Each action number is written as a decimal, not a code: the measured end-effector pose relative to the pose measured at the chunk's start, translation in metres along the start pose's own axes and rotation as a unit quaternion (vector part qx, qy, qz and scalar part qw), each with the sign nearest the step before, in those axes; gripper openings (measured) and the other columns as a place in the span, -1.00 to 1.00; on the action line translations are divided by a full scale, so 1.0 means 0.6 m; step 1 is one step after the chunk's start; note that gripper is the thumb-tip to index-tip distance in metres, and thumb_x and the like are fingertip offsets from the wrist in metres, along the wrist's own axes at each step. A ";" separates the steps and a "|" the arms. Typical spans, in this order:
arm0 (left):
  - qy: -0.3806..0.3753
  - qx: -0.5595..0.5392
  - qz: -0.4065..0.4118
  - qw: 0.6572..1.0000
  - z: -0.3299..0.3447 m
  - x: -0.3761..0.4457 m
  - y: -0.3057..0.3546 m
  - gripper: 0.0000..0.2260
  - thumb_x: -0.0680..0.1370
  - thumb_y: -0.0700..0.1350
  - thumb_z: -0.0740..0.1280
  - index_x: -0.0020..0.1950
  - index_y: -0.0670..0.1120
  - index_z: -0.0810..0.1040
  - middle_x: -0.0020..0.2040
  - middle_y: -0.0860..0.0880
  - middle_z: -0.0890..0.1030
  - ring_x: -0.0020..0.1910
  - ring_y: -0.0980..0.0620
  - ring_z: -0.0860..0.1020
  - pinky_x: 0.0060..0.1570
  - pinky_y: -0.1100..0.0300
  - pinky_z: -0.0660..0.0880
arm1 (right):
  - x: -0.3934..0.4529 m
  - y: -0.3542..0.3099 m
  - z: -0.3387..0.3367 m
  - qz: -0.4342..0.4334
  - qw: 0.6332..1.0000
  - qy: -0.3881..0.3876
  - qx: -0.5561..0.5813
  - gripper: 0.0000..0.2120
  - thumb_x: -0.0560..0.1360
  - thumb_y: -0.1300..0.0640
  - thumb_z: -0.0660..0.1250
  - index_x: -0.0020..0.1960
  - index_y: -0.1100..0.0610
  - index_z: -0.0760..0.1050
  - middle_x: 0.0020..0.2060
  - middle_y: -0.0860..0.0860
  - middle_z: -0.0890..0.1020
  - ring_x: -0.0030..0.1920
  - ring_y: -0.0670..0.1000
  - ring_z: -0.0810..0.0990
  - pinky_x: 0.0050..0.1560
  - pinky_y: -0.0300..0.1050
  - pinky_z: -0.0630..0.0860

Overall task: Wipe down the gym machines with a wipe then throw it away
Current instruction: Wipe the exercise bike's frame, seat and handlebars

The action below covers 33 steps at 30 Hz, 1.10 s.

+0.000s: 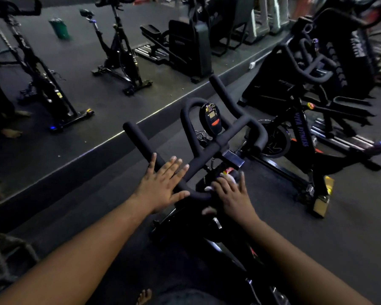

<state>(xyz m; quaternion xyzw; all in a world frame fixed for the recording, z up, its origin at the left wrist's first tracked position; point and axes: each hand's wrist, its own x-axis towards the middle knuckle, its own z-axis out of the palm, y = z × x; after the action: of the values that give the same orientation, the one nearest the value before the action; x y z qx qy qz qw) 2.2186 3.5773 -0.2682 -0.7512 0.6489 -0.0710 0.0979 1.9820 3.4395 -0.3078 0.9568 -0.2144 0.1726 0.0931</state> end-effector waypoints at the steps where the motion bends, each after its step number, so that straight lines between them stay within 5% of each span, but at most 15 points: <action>1: 0.007 0.003 0.011 1.000 0.002 0.006 -0.008 -0.23 0.49 0.43 -0.50 0.61 0.04 -0.40 0.67 -0.03 -0.23 0.58 0.03 -0.38 0.36 -0.38 -0.54 | 0.026 0.004 -0.007 0.024 1.000 -0.014 0.004 -0.10 0.39 -0.62 -0.07 0.10 0.10 0.59 0.04 0.05 0.60 0.26 0.14 0.53 0.50 0.38 -0.02; 4: 0.012 0.014 0.047 0.999 0.005 0.014 -0.030 -0.22 0.50 0.43 -0.46 0.62 0.04 -0.36 0.64 -0.04 -0.28 0.58 0.02 -0.38 0.38 -0.43 -0.48 | 0.050 -0.018 -0.012 0.076 0.996 -0.035 0.002 -0.11 0.39 -0.62 -0.09 -0.01 0.11 0.62 -0.10 0.03 0.60 0.15 0.16 0.58 0.43 0.40 0.10; 7: 0.091 0.002 0.075 0.993 0.026 0.012 -0.055 -0.24 0.59 0.42 -0.31 0.67 0.01 -0.07 0.67 -0.07 -0.05 0.64 -0.01 -0.19 0.45 -0.47 -0.31 | -0.008 -0.077 0.018 0.094 0.995 0.020 0.013 -0.37 0.52 -0.32 0.29 0.32 0.16 0.48 0.25 0.12 0.57 0.50 0.14 0.32 0.48 0.34 0.13; 10: 0.147 0.002 0.098 0.984 0.047 0.005 -0.083 -0.26 0.61 0.39 -0.12 0.63 -0.04 0.19 0.65 -0.10 0.19 0.65 -0.03 0.05 0.48 -0.46 -0.24 | -0.047 -0.158 0.023 0.107 0.993 0.020 0.035 -0.12 0.42 -0.01 0.56 0.59 0.18 0.20 0.55 0.12 0.31 0.62 0.12 0.10 0.54 0.29 0.09; 16: 0.155 0.018 0.083 0.984 0.033 0.012 -0.143 -0.25 0.58 0.39 -0.12 0.65 0.00 0.19 0.68 -0.10 0.02 0.66 -0.04 -0.10 0.48 -0.46 -0.26 | 0.027 -0.203 0.002 0.105 0.987 0.070 0.097 -0.36 0.50 0.21 0.47 0.53 0.18 0.35 0.48 0.09 0.44 0.48 0.10 0.40 0.55 0.05 0.15; 20: 0.180 0.012 0.030 0.983 0.028 0.010 -0.201 -0.23 0.59 0.40 -0.08 0.68 -0.03 0.08 0.69 -0.10 -0.05 0.66 -0.06 -0.11 0.47 -0.51 -0.11 | 0.056 -0.199 -0.038 0.143 0.950 0.033 0.277 -0.45 0.51 0.14 0.34 0.51 0.07 0.42 0.47 -0.02 0.45 0.46 0.00 0.45 0.50 -0.08 0.30; 25: 0.182 -0.017 -0.008 0.983 0.016 0.006 -0.253 -0.21 0.59 0.39 -0.07 0.69 -0.07 0.02 0.69 -0.08 -0.08 0.67 -0.06 -0.09 0.44 -0.54 -0.08 | 0.201 -0.217 -0.110 0.152 0.907 0.152 0.363 -0.54 0.56 0.16 0.22 0.44 0.05 0.49 0.37 -0.05 0.54 0.39 -0.09 0.51 0.38 -0.07 0.47; 29: 0.178 -0.039 -0.065 0.981 0.013 0.000 -0.282 -0.16 0.57 0.40 -0.07 0.68 -0.11 -0.12 0.69 -0.08 -0.14 0.67 -0.07 -0.11 0.47 -0.48 -0.24 | 0.335 -0.238 -0.103 0.108 0.925 0.123 0.344 -0.55 0.61 0.04 0.23 0.49 0.10 0.44 0.46 0.04 0.48 0.48 -0.05 0.40 0.43 -0.16 0.38; 33: 0.149 -0.050 -0.076 0.985 0.013 -0.015 -0.307 -0.09 0.55 0.41 0.03 0.65 -0.10 -0.28 0.67 -0.06 -0.28 0.65 -0.04 -0.27 0.47 -0.45 -0.29 | 0.380 -0.271 -0.045 0.030 0.966 0.020 0.258 -0.41 0.61 0.33 0.20 0.60 0.04 0.24 0.59 0.02 0.27 0.57 -0.02 0.22 0.46 -0.17 0.34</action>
<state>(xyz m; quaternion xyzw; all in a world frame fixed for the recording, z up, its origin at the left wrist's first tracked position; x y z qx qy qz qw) 2.3962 3.6122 -0.2313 -0.7835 0.5997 -0.1572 -0.0431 2.2396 3.5047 -0.2156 0.9382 -0.1890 0.2434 -0.1575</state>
